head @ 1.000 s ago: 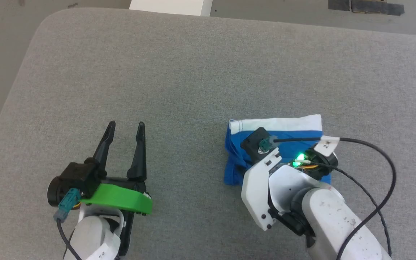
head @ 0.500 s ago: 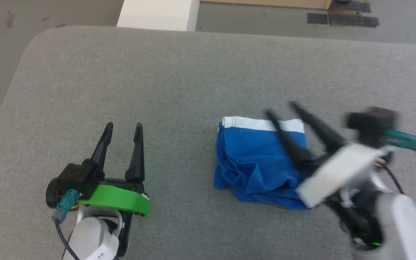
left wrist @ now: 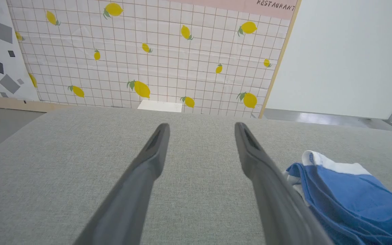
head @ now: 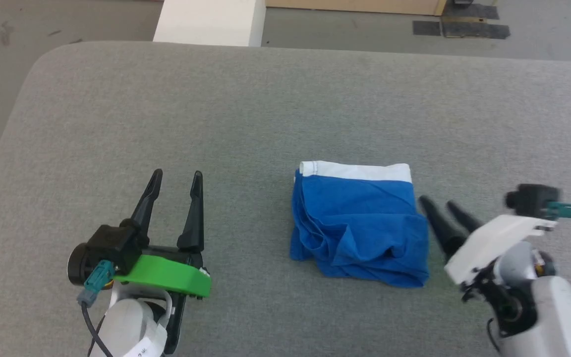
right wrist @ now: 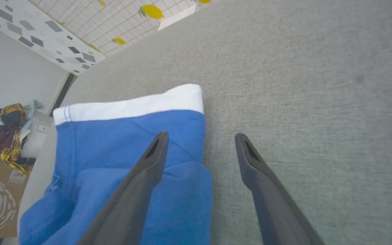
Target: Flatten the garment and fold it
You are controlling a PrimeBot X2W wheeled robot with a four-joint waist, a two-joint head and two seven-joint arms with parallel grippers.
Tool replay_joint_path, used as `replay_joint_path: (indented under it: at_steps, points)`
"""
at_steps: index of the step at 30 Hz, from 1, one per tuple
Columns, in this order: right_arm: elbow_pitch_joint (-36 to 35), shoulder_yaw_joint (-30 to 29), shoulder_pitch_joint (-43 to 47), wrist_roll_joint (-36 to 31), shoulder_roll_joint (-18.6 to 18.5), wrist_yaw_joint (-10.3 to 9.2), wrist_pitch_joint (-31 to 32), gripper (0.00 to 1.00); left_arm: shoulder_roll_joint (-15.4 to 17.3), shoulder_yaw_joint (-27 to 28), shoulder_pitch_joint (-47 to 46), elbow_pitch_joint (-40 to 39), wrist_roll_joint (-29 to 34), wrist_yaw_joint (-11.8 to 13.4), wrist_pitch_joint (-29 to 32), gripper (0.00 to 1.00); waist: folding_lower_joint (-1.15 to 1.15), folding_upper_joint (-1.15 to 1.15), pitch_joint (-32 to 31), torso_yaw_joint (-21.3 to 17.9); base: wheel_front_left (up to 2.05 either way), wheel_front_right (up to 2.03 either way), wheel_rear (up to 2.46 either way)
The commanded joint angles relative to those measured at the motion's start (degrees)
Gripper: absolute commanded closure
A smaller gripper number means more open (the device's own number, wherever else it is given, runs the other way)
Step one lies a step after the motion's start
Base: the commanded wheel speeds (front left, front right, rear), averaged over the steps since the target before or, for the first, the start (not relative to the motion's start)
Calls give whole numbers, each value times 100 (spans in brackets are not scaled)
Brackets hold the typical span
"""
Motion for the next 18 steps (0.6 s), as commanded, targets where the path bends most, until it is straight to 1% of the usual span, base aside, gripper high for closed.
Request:
replay_joint_path:
  at_steps: [1,4,7,8,9,10,11,12,13,15,17,18]
  points:
    - [137,89,-89,-5,14,-6,92,0,37,-7,-10,-13,-15,-39,-22,0,0,0,46,66,0,0,0]
    - [394,294,-122,-105,14,-6,396,0,35,1,-6,-8,-22,-39,-22,0,0,0,71,126,0,0,0]
    - [471,522,-100,-95,14,-6,739,0,35,11,-7,0,-30,-39,-22,0,0,0,80,163,0,0,0]
    - [462,601,-82,-77,14,-6,880,5,34,19,-7,2,-31,-39,-22,0,0,0,82,167,0,0,0]
    - [439,656,-70,-61,14,-6,980,36,33,27,-8,3,-31,-39,-22,0,0,0,83,168,0,0,0]
    - [393,707,-59,-75,14,-6,1074,60,32,36,-10,5,-30,-39,-22,0,0,0,83,164,0,0,0]
    - [354,731,-52,-113,15,-6,1129,70,30,48,-10,8,-28,-39,-22,0,0,0,79,157,0,0,0]
    - [306,759,-44,-166,15,-6,1190,96,28,67,-6,10,-26,-39,-22,0,0,0,73,141,0,0,0]
    - [270,780,-35,-214,15,-6,1248,100,26,80,-1,9,-23,-39,-22,0,0,0,70,127,0,0,0]
    - [170,845,-33,-386,15,-6,1374,100,20,99,10,-5,-15,-39,-22,0,0,0,66,79,0,0,0]
    - [31,920,-68,-670,15,-6,1454,100,20,131,17,-27,-2,-39,-22,0,0,0,75,1,0,0,0]
    - [-53,965,-107,-914,13,-6,1485,100,23,151,17,-41,7,-39,-22,0,0,0,83,-57,0,0,0]
